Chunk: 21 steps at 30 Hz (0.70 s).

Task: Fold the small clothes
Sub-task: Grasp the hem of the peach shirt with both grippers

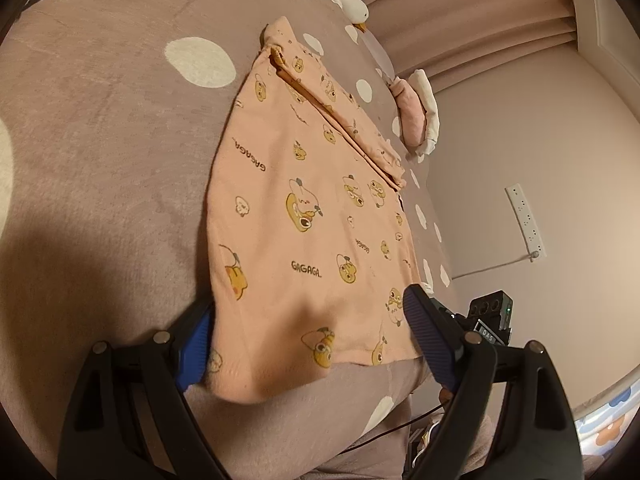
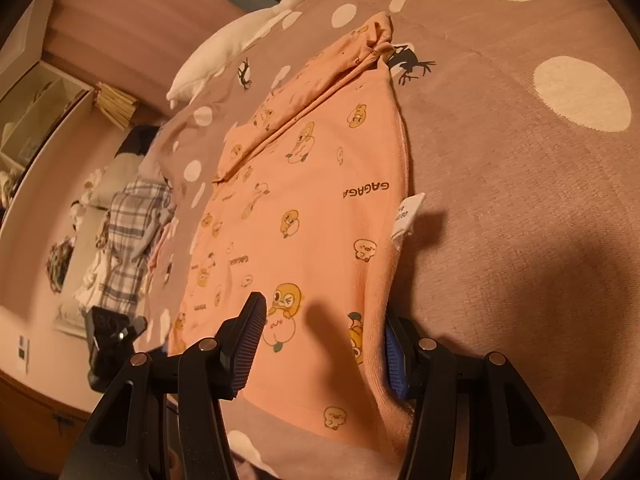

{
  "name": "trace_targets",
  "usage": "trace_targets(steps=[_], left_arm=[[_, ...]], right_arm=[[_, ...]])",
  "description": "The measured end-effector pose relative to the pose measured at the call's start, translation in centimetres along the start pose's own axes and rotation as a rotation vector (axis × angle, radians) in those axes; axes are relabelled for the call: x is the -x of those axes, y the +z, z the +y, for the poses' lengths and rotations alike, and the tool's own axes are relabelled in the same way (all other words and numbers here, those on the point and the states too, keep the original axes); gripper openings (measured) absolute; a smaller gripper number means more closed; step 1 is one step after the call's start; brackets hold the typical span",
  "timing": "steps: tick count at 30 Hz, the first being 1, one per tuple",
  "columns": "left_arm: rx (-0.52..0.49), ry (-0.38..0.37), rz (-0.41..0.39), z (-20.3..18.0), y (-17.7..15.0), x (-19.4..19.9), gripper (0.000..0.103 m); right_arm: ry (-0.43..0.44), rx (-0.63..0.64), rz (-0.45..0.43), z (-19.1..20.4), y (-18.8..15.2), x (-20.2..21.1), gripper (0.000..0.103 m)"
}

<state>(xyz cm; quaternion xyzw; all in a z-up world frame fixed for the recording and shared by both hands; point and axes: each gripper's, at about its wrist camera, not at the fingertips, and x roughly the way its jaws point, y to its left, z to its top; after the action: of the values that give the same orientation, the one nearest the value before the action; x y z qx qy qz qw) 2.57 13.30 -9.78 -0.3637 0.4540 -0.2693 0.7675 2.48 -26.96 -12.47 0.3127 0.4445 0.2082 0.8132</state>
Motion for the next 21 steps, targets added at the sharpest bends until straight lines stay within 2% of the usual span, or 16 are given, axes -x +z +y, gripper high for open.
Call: trace_targets(steps=[21], left_arm=[[0.042,-0.084,0.045,0.3,3.1,-1.7,0.089]], right_arm=[[0.031,-0.015,-0.005,-0.2,0.4,-0.5,0.054]])
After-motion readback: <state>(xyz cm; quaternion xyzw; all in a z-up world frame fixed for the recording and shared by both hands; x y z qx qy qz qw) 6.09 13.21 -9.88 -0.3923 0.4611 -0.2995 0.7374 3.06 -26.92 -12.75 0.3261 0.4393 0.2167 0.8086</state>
